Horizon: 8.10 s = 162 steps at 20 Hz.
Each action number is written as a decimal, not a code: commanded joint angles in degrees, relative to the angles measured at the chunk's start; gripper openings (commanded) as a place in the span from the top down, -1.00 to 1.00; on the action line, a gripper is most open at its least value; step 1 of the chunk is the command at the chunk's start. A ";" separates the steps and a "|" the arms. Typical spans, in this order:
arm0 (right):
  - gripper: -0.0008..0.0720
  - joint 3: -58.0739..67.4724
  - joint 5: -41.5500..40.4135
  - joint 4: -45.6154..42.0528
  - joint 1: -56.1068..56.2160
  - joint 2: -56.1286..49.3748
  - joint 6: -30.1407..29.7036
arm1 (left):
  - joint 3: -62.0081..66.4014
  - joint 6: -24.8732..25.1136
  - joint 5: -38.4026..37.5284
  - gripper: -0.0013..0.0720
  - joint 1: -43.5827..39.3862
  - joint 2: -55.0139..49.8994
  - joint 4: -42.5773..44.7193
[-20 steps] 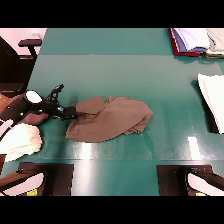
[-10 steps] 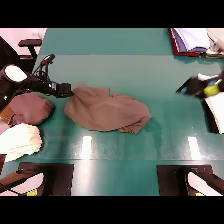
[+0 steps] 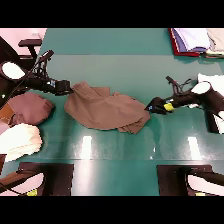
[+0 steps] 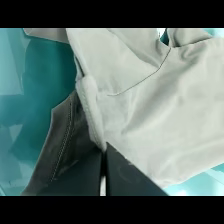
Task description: Fold the shirts.
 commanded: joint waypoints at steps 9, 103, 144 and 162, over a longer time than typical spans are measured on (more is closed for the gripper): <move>0.94 22.62 1.84 -8.70 -0.13 6.08 -1.84 | 14.10 0.00 -0.92 0.89 0.07 8.15 0.00; 0.94 2.51 2.19 -10.91 -28.50 27.10 -0.35 | -4.96 -5.81 3.15 0.88 -4.11 22.93 -0.44; 0.94 56.11 16.57 -27.50 -14.27 -24.63 4.50 | 28.57 -2.75 -1.07 0.88 3.48 -23.10 9.57; 0.03 29.27 12.79 -18.43 -13.75 -7.74 2.08 | 8.39 -2.60 -9.29 -0.52 3.63 -13.07 10.58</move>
